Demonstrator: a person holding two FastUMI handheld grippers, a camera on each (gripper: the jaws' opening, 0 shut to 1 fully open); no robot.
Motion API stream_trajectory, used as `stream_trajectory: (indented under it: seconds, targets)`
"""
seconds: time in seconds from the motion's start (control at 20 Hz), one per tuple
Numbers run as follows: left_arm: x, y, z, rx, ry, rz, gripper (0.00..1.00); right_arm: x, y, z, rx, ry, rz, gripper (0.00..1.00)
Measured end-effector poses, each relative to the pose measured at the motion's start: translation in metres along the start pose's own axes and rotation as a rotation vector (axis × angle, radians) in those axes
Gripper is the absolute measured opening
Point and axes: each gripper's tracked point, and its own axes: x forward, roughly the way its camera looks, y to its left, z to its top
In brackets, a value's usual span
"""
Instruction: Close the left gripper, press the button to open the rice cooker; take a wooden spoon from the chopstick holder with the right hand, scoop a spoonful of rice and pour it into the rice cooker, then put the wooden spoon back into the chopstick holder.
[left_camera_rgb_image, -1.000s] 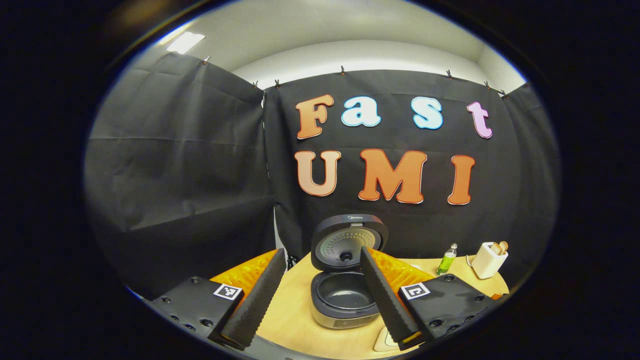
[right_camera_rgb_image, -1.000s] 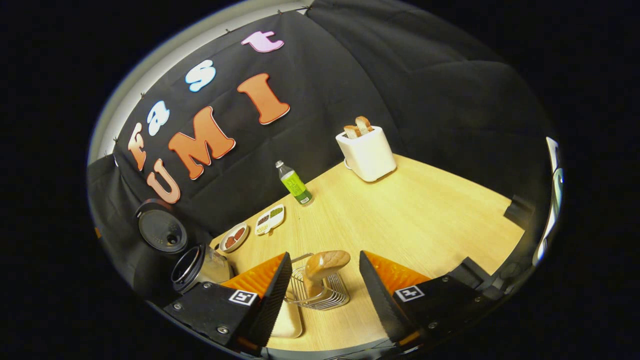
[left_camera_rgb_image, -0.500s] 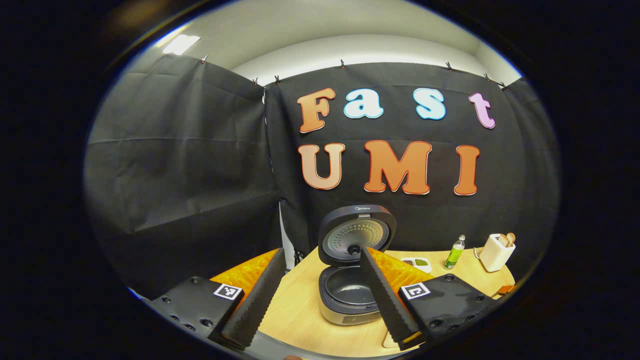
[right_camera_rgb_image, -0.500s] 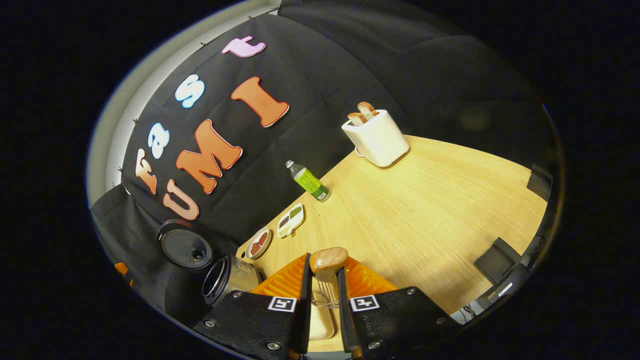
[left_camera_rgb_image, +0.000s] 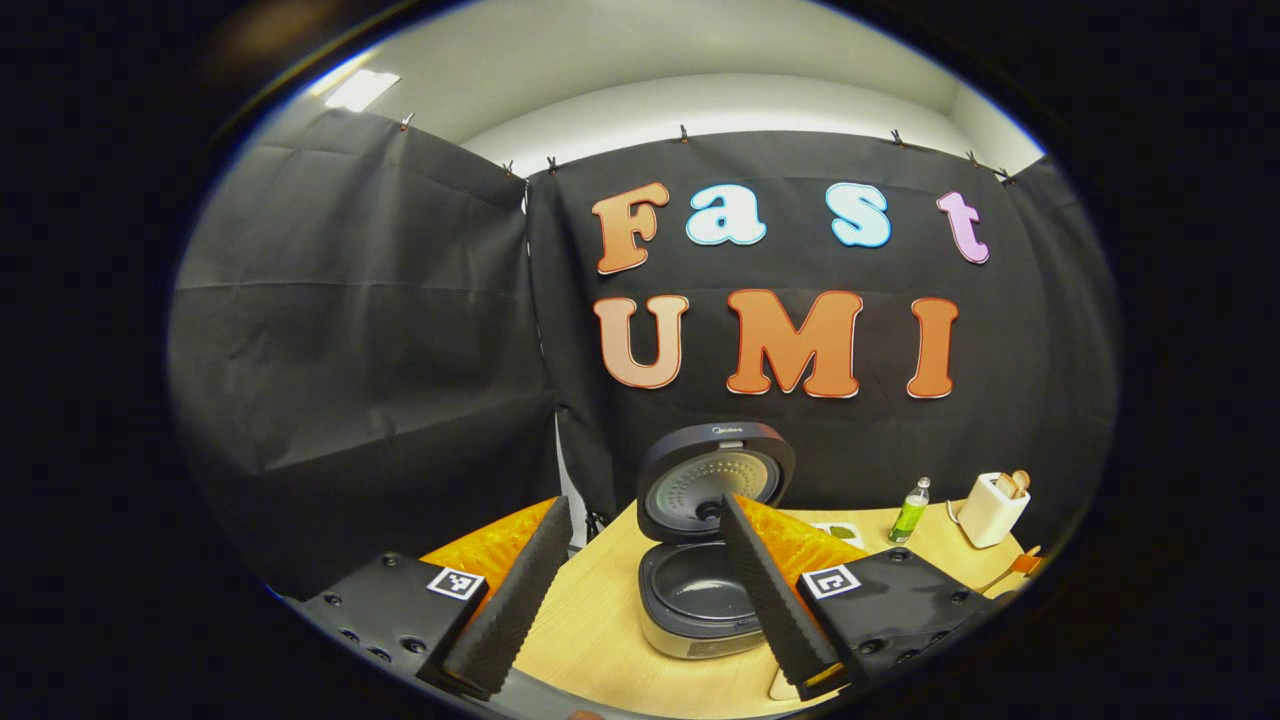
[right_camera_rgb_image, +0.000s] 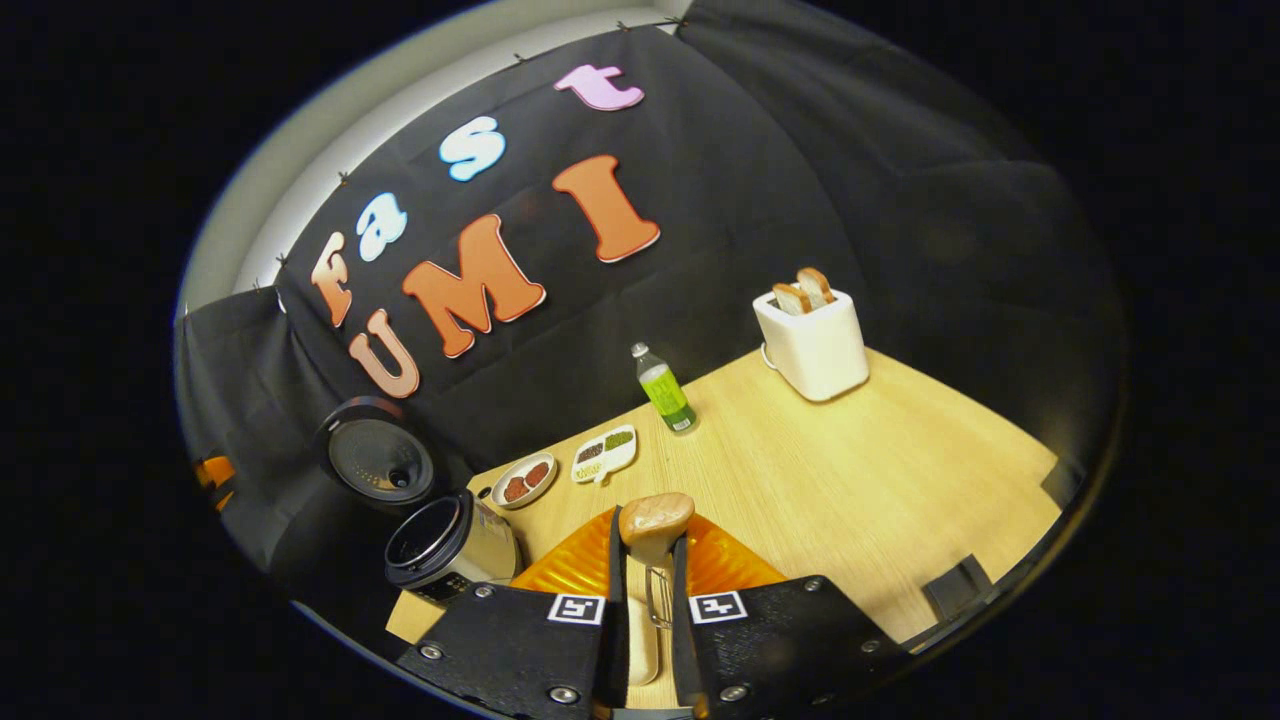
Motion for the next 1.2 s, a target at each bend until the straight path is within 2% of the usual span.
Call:
stream_trajectory:
  seconds: [0.3,0.65,0.95,1.2]
  targets:
    - [0.011,0.002,-0.004,-0.007,0.003,-0.045,0.97,-0.020,0.048,0.026,-0.142,-0.054,0.043,0.17]
    - [0.026,0.024,-0.005,-0.003,-0.002,-0.081,0.97,-0.033,0.121,0.004,-0.206,-0.042,0.115,0.17]
    - [0.041,0.049,-0.009,-0.009,0.002,-0.130,0.97,-0.021,0.148,-0.041,-0.287,-0.013,0.063,0.17]
    - [0.051,0.068,-0.017,0.014,0.014,-0.165,0.98,-0.006,0.155,-0.073,-0.415,-0.009,0.003,0.17]
